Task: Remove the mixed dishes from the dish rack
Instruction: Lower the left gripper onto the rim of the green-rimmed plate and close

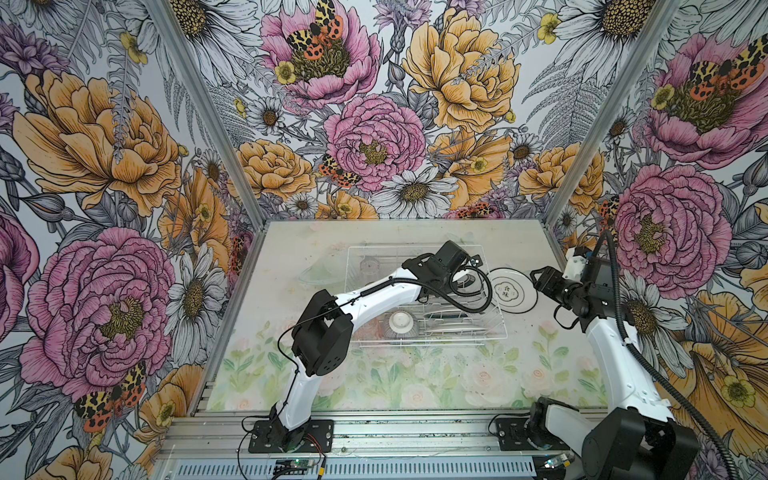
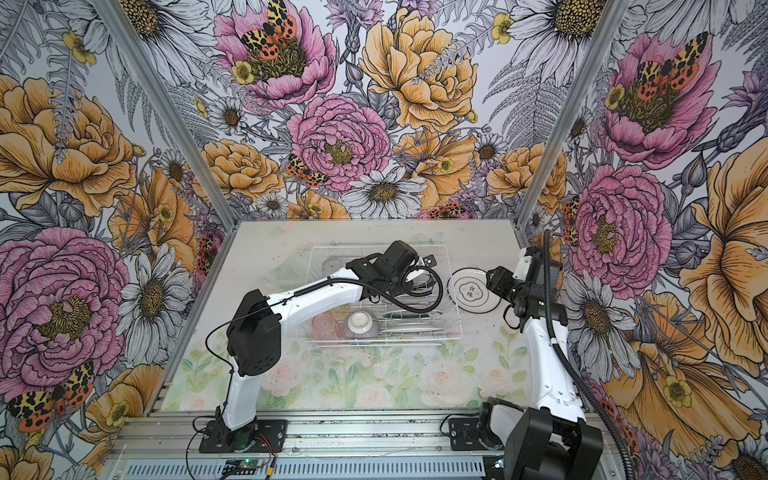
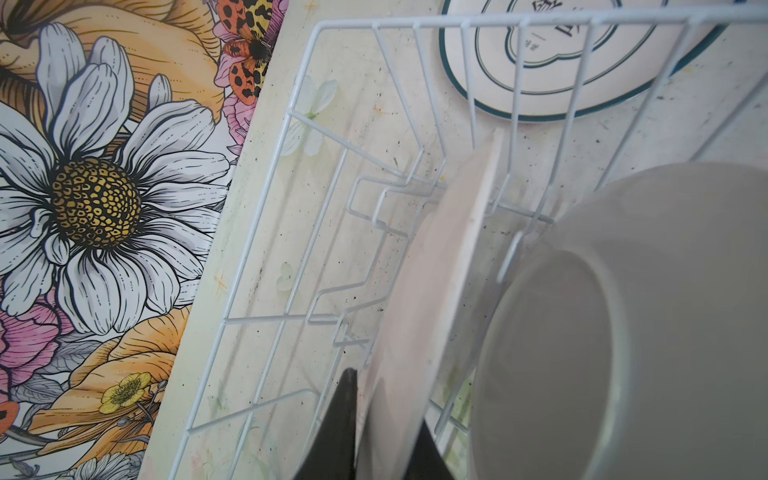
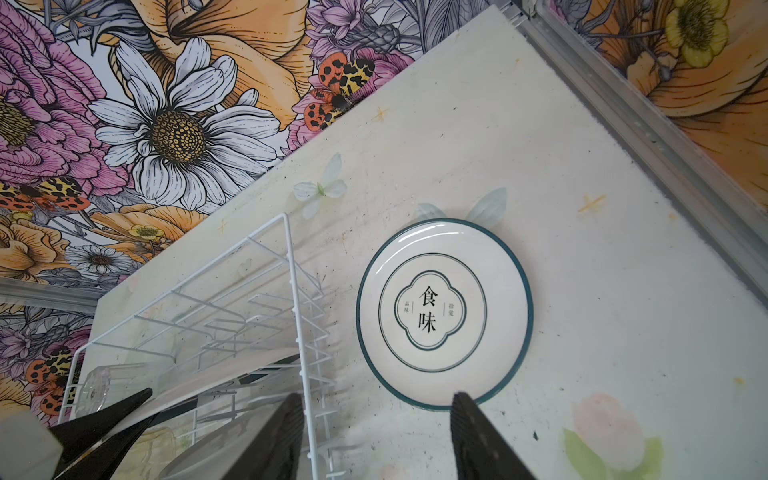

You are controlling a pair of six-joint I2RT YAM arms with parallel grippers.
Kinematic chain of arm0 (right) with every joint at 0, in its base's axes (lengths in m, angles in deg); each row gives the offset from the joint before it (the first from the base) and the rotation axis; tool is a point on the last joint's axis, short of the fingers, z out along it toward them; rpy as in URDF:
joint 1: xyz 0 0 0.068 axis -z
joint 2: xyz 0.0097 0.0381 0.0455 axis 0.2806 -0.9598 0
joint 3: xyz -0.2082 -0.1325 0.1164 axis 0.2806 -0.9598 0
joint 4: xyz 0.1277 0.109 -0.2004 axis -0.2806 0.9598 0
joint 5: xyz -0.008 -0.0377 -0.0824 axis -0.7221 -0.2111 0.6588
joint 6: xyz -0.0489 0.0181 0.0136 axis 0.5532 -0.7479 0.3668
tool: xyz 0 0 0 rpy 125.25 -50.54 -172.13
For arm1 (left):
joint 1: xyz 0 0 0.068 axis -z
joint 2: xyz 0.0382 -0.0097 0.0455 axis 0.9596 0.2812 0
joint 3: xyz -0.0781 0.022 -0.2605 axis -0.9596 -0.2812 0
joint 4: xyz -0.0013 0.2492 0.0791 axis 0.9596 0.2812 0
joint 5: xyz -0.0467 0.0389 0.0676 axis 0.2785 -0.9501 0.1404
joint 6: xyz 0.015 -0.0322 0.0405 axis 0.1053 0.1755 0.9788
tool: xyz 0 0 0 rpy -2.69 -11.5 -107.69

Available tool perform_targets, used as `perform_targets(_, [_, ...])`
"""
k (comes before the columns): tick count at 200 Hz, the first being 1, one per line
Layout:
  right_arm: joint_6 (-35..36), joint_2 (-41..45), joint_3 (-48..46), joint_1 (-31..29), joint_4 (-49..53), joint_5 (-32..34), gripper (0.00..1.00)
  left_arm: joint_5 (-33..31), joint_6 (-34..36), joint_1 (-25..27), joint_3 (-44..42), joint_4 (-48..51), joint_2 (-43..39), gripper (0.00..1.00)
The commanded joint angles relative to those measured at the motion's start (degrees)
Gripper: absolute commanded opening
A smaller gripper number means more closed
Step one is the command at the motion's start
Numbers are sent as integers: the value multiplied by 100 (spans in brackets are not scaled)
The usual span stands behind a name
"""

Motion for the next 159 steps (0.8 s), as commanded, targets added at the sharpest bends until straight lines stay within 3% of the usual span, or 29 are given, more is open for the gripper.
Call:
perform_targets(1, [97,30,149,-33,41,-64,59,-127,71,-51,-67,-258,-101,16])
perform_targets(42, [104,43,135,-33,42,-71,59,-149,99,-53,-138,-343,-124,14])
perform_targets(100, [97,58,125,-31,42,-64,59,-232,176,-53,-307,-595,-237,4])
perform_targets(159, [79,93,115,-33,46,-88,59,-298,272,-58,-462,-662,-418,3])
